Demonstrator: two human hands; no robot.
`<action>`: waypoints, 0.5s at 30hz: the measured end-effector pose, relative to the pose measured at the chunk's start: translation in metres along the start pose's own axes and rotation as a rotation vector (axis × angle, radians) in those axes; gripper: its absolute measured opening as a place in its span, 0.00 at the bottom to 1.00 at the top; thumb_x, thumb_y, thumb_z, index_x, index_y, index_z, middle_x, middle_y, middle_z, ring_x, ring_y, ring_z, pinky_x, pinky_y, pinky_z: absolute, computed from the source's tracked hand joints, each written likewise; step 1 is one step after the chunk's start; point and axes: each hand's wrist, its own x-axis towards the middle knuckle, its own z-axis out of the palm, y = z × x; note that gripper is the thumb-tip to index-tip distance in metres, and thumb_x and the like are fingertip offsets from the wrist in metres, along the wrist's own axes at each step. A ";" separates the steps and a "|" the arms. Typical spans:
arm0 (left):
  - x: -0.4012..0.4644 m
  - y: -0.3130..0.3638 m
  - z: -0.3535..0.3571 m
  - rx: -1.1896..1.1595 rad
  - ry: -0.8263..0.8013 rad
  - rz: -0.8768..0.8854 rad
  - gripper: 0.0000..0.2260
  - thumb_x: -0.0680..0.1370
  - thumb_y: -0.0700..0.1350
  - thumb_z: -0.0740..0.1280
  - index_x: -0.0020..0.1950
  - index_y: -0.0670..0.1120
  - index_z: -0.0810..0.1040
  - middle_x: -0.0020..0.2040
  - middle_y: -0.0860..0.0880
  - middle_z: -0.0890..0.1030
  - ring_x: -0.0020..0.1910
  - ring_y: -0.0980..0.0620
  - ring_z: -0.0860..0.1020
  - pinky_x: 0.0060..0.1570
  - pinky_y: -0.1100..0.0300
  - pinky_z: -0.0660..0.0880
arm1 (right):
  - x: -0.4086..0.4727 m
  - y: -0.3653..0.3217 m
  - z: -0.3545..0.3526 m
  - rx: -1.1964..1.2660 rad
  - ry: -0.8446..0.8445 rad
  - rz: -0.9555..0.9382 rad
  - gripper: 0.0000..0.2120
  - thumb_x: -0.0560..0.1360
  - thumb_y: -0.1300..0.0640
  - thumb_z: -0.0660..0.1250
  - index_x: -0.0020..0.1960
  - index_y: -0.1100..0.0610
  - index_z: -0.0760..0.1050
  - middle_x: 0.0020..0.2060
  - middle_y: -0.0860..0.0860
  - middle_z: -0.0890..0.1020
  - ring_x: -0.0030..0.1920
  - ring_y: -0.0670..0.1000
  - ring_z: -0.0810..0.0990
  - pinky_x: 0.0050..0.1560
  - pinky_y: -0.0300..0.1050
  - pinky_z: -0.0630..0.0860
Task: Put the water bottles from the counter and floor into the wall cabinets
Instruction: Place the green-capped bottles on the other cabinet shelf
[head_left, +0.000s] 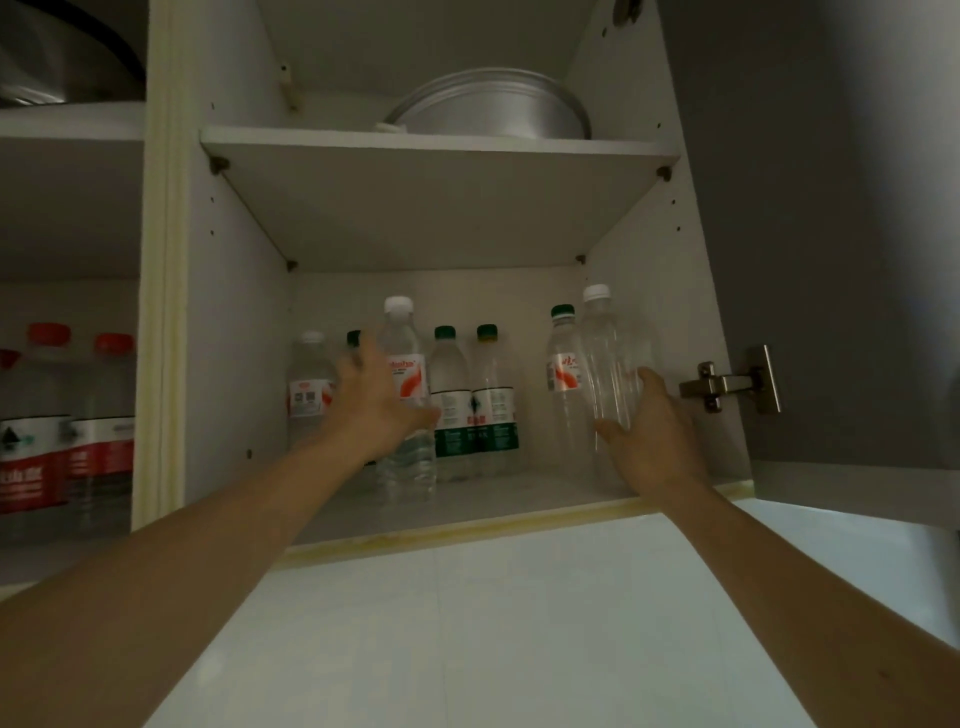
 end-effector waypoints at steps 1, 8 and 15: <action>-0.001 0.007 0.001 0.098 0.100 0.103 0.46 0.70 0.50 0.79 0.78 0.48 0.53 0.75 0.41 0.58 0.71 0.37 0.65 0.68 0.40 0.70 | 0.000 0.000 0.000 -0.003 0.000 0.001 0.28 0.75 0.58 0.74 0.70 0.53 0.66 0.59 0.55 0.80 0.59 0.59 0.79 0.60 0.60 0.78; 0.012 0.055 0.035 -0.055 0.106 0.473 0.35 0.77 0.49 0.73 0.78 0.50 0.58 0.76 0.48 0.57 0.71 0.50 0.63 0.67 0.55 0.68 | -0.001 0.002 0.002 -0.047 0.022 0.005 0.29 0.76 0.57 0.72 0.72 0.53 0.63 0.60 0.56 0.79 0.59 0.59 0.79 0.58 0.60 0.79; 0.058 0.068 0.075 -0.216 -0.260 0.179 0.36 0.78 0.51 0.71 0.80 0.51 0.56 0.76 0.45 0.64 0.68 0.45 0.72 0.65 0.50 0.74 | 0.002 0.007 0.004 -0.125 0.075 0.018 0.31 0.77 0.59 0.72 0.75 0.53 0.61 0.62 0.56 0.78 0.60 0.58 0.79 0.57 0.58 0.80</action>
